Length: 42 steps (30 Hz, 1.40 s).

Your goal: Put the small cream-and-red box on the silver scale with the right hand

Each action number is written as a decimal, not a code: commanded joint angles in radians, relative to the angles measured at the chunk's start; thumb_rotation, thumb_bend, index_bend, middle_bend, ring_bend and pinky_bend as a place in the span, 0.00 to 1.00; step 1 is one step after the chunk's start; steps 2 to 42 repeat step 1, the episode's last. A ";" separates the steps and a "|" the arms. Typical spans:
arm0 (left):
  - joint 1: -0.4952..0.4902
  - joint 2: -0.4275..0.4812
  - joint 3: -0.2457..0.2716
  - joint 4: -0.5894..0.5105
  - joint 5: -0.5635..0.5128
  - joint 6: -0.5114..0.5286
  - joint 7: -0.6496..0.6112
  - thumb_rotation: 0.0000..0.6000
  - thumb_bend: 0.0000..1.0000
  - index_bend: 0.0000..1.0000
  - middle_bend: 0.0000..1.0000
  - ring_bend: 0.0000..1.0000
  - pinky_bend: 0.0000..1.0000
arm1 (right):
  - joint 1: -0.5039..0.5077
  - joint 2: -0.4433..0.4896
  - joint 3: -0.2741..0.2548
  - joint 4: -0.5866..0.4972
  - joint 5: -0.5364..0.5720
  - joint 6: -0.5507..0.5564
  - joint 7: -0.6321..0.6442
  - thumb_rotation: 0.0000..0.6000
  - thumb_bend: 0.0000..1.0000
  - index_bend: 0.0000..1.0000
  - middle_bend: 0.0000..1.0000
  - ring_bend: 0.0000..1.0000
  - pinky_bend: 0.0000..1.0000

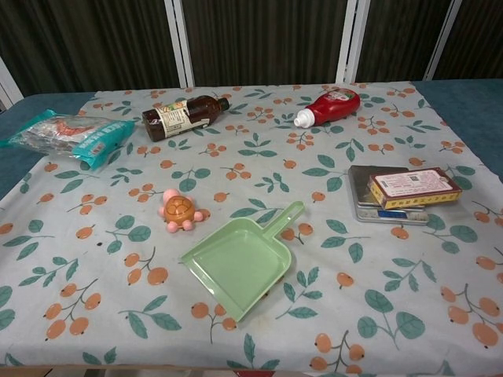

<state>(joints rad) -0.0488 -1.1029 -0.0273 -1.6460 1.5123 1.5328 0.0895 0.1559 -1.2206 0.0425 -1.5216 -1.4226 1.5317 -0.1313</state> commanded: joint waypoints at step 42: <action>-0.004 -0.003 -0.004 0.007 -0.002 -0.001 -0.002 1.00 0.43 0.24 0.13 0.15 0.34 | -0.003 -0.002 -0.001 -0.002 -0.007 -0.005 -0.006 1.00 0.27 0.00 0.03 0.00 0.19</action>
